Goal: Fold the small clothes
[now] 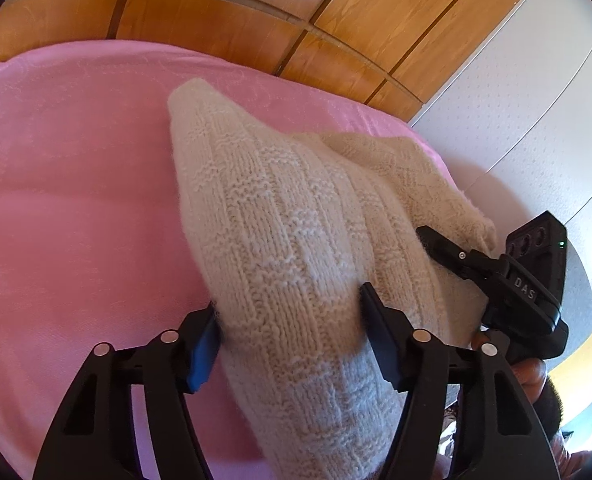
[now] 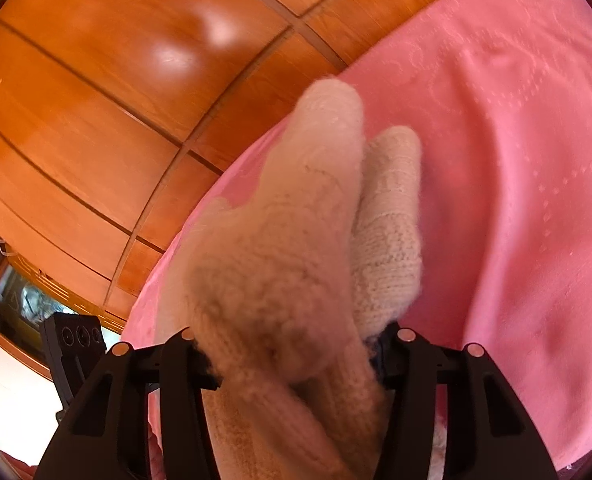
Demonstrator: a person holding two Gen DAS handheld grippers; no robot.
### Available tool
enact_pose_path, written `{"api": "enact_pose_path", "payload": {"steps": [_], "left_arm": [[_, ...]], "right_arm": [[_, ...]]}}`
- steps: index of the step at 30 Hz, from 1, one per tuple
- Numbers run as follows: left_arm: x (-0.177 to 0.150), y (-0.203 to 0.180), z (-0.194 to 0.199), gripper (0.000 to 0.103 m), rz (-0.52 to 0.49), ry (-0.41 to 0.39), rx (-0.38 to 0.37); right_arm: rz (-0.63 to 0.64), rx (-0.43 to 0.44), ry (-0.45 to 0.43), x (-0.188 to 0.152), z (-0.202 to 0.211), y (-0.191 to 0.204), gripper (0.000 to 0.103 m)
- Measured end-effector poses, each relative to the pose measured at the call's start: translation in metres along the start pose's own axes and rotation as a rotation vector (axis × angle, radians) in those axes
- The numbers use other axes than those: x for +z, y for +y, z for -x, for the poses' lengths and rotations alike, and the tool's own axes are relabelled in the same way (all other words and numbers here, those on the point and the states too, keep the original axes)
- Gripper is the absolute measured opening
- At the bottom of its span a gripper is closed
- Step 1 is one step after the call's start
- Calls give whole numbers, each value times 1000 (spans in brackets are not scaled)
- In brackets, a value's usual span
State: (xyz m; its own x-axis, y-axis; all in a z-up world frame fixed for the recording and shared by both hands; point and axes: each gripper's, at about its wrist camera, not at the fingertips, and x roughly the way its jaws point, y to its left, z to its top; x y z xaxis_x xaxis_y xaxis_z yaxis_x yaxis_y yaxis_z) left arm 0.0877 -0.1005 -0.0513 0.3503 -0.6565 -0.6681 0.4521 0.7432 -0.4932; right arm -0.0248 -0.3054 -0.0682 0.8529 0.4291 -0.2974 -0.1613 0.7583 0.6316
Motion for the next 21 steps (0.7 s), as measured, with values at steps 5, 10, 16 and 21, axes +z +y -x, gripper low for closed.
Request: {"api": "enact_pose_path", "payload": {"steps": [5,10,16,21], "left_arm": [[-4,4,16,61,-19,-21,15],[-5,12,41,60,-14,-89,40],[1,29,64,60,-13,-158,105],[12,53,80,60,16,-210,163]], "right_arm": [[59,13,-34,-7,6,26,50],[97,47,-39,-14,5,48,50],[155,81,-32,-18,-12,78,50],[195,108,-22,-19,-36,100,50]]}}
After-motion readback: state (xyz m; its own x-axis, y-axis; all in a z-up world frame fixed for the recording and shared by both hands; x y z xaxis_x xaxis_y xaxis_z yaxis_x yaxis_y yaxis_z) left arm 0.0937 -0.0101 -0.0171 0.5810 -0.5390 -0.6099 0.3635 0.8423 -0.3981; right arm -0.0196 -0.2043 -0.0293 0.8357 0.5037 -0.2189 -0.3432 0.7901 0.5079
